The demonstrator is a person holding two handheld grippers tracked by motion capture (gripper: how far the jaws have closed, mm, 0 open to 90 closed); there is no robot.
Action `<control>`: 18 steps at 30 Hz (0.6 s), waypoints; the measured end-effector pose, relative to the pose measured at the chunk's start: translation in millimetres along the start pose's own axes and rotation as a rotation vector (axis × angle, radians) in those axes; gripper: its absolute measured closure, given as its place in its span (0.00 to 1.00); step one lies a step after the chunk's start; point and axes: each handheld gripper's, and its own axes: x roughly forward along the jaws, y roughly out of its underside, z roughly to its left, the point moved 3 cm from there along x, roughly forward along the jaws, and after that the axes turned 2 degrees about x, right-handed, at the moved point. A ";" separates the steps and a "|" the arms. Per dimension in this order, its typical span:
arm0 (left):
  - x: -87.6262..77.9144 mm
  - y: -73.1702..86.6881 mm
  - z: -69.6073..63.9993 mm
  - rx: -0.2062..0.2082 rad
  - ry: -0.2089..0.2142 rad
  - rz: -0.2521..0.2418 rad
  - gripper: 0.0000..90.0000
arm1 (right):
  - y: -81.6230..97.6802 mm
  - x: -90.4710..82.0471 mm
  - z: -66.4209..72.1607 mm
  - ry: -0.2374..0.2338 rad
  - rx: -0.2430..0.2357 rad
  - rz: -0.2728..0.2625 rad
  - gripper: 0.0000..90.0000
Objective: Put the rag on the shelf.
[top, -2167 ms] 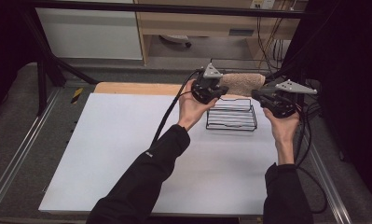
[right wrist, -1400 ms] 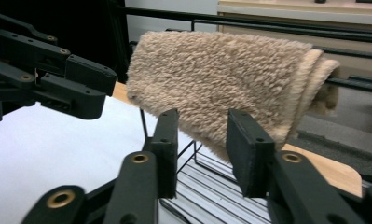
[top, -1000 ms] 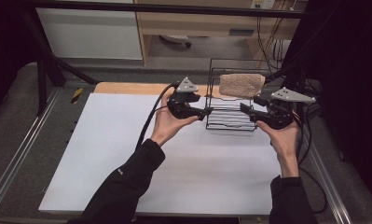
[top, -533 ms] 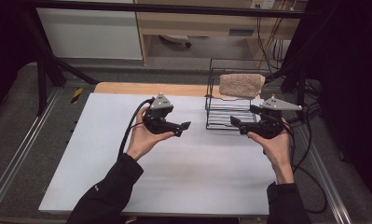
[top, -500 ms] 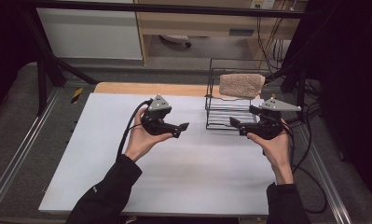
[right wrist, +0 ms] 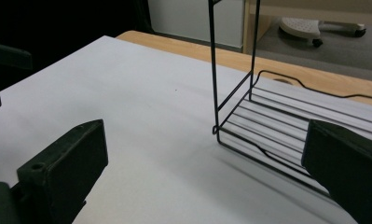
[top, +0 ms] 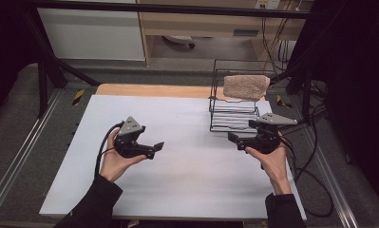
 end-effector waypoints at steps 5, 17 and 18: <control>-14.5 27.5 9.8 -0.017 -0.011 0.004 0.09 | 13.9 2.8 2.3 -0.022 -0.001 0.008 0.01; -41.1 81.3 31.0 -0.052 -0.063 0.044 0.09 | 63.1 12.3 -0.7 -0.055 -0.001 0.093 0.01; -42.7 84.6 32.3 -0.057 -0.064 0.047 0.09 | 67.3 12.6 -1.5 -0.059 0.000 0.100 0.01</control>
